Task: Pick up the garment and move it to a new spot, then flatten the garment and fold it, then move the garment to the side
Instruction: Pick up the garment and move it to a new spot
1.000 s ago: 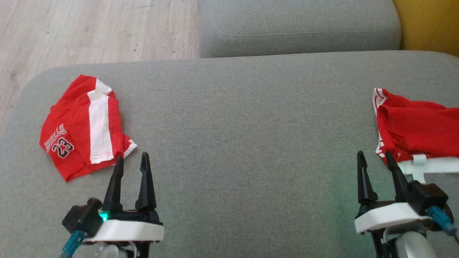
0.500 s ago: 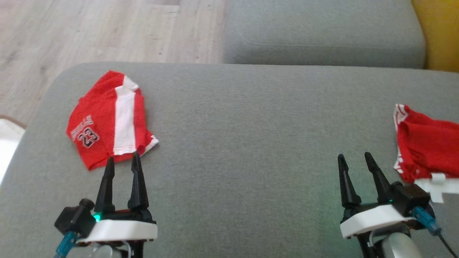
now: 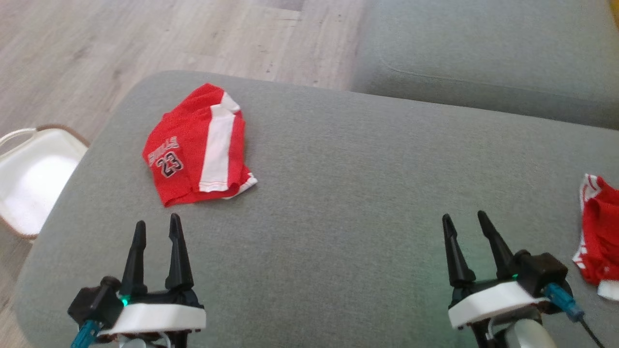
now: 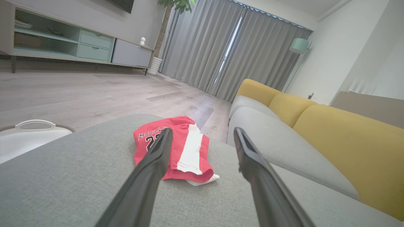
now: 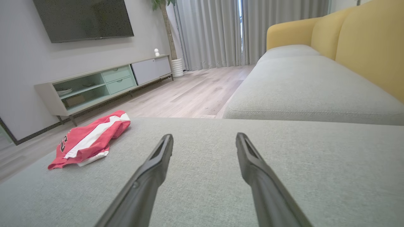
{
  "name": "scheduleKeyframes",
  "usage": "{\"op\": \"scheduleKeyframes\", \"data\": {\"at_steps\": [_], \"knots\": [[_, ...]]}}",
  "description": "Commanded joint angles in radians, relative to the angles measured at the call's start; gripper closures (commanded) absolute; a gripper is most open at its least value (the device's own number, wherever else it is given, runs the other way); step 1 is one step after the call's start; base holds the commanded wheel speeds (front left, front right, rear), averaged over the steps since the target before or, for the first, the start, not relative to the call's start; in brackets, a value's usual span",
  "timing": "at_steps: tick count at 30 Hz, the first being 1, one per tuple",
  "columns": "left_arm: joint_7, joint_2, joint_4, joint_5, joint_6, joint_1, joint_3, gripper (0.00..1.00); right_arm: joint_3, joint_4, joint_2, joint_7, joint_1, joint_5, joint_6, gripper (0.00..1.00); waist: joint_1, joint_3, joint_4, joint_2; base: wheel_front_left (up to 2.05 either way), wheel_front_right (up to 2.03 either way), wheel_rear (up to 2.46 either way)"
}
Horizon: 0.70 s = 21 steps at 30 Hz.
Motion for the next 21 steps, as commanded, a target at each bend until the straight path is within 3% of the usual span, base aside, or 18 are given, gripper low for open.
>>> {"op": "scheduleKeyframes", "data": {"at_steps": [1,10,21], "knots": [[-0.005,0.002,-0.031,0.012,0.004,-0.028,0.036,0.0,0.026,-0.03,-0.005,-0.014,-0.015,0.007,-0.001,0.0,0.0,-0.002,0.02,0.0,0.0,0.0,0.0],[-0.005,0.002,-0.032,0.021,0.002,-0.032,0.054,0.0,0.052,-0.032,-0.005,-0.014,-0.014,0.017,-0.001,0.0,0.0,0.015,0.067,0.0,0.0,0.0,0.0],[-0.005,0.022,0.002,0.078,-0.011,-0.132,0.088,0.0,0.018,-0.052,-0.005,-0.014,-0.06,-0.015,-0.001,0.0,0.0,0.108,0.014,0.0,0.0,0.0,0.0]]}}
